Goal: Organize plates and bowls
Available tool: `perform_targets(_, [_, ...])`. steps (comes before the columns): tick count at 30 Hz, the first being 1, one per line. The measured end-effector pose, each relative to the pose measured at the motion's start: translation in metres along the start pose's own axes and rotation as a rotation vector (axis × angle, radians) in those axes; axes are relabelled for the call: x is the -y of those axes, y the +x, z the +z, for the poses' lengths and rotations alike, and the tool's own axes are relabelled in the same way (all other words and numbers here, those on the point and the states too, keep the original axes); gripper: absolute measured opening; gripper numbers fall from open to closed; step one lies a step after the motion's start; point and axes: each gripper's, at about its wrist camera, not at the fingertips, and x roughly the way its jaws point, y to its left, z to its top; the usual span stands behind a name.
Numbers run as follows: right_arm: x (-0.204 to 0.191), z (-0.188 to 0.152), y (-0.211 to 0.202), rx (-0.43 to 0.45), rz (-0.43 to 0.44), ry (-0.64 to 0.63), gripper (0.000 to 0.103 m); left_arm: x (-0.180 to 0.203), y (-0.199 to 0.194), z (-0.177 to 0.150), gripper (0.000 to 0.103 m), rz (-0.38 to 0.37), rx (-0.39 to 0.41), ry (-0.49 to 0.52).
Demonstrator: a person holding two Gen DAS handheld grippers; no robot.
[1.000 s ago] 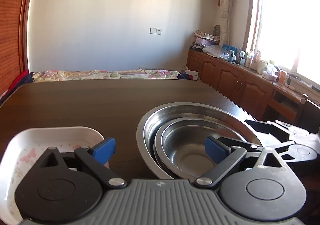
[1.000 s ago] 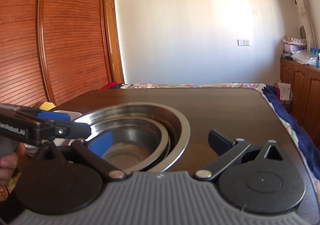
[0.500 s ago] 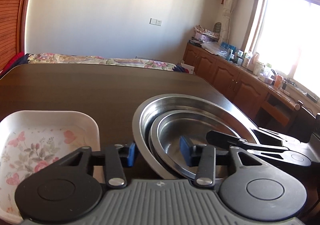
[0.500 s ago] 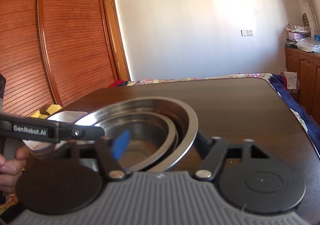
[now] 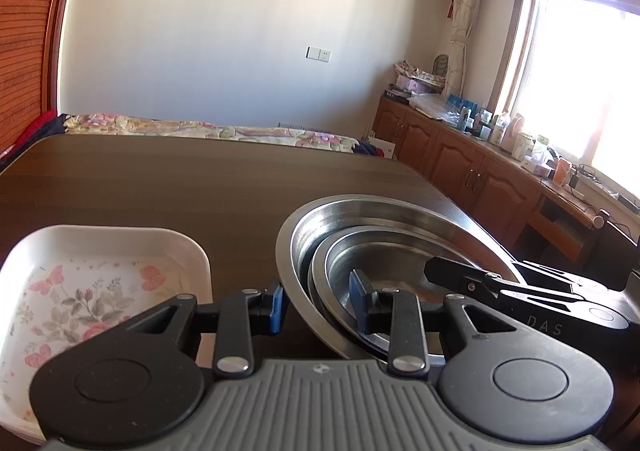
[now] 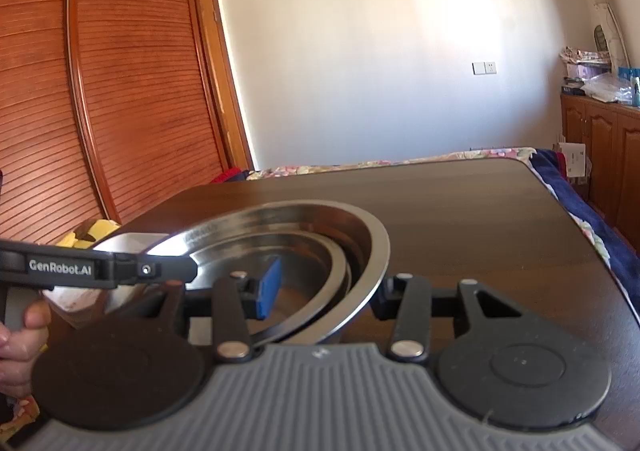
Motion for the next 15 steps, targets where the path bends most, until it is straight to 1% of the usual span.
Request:
perform_targets(8, [-0.008, 0.014, -0.001, 0.027, 0.013, -0.024, 0.047, -0.005, -0.017, 0.011, 0.034, -0.001, 0.038, -0.003])
perform_targets(15, [-0.028, 0.028, 0.005, 0.046, 0.046, -0.066, 0.047, -0.018, -0.035, 0.026, 0.034, 0.030, 0.062, -0.009])
